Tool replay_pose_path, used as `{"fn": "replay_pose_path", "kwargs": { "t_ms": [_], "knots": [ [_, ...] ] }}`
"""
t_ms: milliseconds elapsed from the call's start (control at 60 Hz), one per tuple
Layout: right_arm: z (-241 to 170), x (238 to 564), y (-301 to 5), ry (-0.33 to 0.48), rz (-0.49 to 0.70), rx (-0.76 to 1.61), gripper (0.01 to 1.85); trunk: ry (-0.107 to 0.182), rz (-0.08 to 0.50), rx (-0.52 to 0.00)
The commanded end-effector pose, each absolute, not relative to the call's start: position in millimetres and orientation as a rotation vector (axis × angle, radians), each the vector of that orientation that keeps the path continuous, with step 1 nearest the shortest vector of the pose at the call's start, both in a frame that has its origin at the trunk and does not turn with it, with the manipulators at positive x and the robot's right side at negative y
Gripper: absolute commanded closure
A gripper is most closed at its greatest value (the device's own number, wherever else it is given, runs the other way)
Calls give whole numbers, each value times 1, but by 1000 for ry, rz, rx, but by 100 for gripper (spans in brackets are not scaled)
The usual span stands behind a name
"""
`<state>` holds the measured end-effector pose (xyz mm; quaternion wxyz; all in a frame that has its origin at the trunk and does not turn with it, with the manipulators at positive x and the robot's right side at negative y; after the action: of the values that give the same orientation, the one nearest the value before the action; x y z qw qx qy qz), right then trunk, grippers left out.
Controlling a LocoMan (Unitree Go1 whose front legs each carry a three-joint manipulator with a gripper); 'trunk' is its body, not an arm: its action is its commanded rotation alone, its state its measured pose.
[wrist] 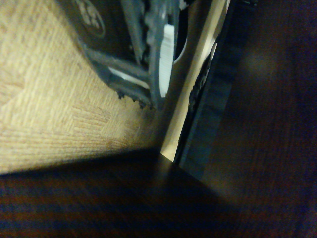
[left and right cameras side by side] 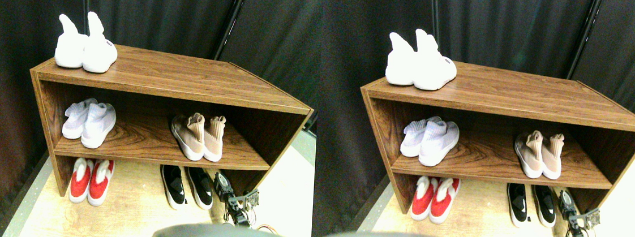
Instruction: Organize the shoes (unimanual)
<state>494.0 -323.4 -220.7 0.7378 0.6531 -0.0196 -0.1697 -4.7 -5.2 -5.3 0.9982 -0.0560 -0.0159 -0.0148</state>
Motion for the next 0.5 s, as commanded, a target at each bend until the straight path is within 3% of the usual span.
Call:
{"fn": "replay_pose_path", "kwargs": {
  "t_ms": [17, 267, 500],
  "knots": [
    [-220, 501, -326, -63, -364, 1406, 180, -13, -16, -134],
    [-235, 508, -326, -52, -405, 1435, 180, -10, -5, -140],
    [-244, 511, -314, 13, -372, 1414, 180, -7, 1, -147]
  ]
}}
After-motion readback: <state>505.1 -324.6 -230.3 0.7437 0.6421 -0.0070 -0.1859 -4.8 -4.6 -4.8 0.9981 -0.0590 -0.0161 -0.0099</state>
